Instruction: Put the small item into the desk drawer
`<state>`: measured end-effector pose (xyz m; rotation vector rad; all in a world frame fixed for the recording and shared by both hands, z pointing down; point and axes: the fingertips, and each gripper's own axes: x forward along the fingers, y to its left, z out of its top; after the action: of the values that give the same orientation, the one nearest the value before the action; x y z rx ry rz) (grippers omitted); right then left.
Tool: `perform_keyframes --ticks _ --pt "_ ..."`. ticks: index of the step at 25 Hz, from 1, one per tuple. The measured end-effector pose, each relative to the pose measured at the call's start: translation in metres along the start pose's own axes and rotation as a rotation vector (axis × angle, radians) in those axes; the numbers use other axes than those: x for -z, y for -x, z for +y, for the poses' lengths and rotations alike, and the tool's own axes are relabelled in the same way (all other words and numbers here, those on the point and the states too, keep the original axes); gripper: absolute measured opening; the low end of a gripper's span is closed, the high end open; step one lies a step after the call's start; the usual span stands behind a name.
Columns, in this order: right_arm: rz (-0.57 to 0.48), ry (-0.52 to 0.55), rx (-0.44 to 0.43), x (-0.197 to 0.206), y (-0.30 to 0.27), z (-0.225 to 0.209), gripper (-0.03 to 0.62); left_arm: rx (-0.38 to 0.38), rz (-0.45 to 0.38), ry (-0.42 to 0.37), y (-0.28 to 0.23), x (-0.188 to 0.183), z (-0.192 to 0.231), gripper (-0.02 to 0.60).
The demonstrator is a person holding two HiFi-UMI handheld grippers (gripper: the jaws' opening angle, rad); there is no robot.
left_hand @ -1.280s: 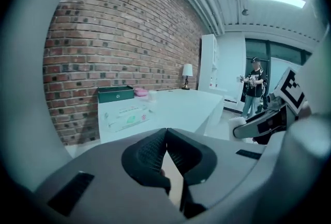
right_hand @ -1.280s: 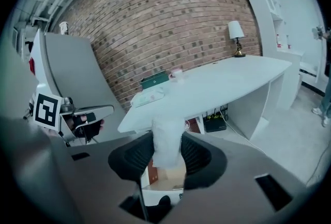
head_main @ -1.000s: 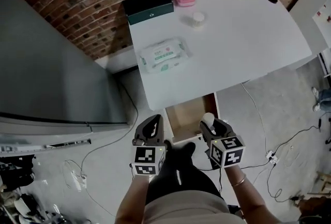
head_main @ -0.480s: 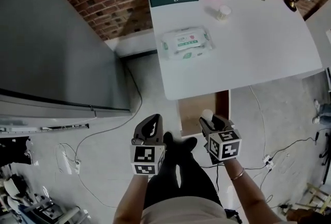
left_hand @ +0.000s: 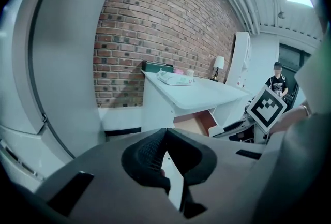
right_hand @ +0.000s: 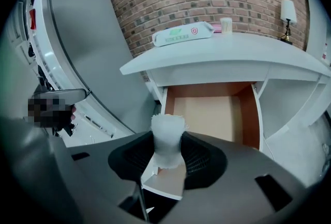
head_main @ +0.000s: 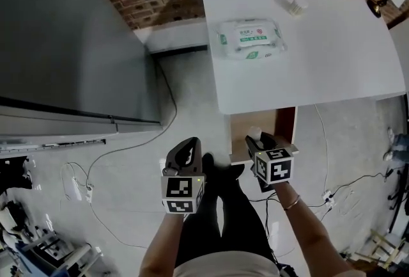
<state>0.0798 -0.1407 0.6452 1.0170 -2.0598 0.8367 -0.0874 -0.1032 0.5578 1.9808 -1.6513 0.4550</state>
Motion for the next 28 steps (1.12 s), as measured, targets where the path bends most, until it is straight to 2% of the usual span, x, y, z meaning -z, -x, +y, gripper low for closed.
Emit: perform_keyframes --ticks 8,20,28 --pt "0.062 0.017 -0.002 0.019 -0.061 0.0 0.169 -0.028 0.032 0.01 -0.029 0.043 0.03 0.021" --pt "0.166 0.031 0.038 0.055 -0.125 -0.028 0.169 -0.041 0.068 0.059 -0.051 0.092 0.044 0.021" --pt "0.208 0.03 0.071 0.065 -0.157 -0.044 0.169 -0.048 0.067 0.075 -0.061 0.108 0.051 0.021"
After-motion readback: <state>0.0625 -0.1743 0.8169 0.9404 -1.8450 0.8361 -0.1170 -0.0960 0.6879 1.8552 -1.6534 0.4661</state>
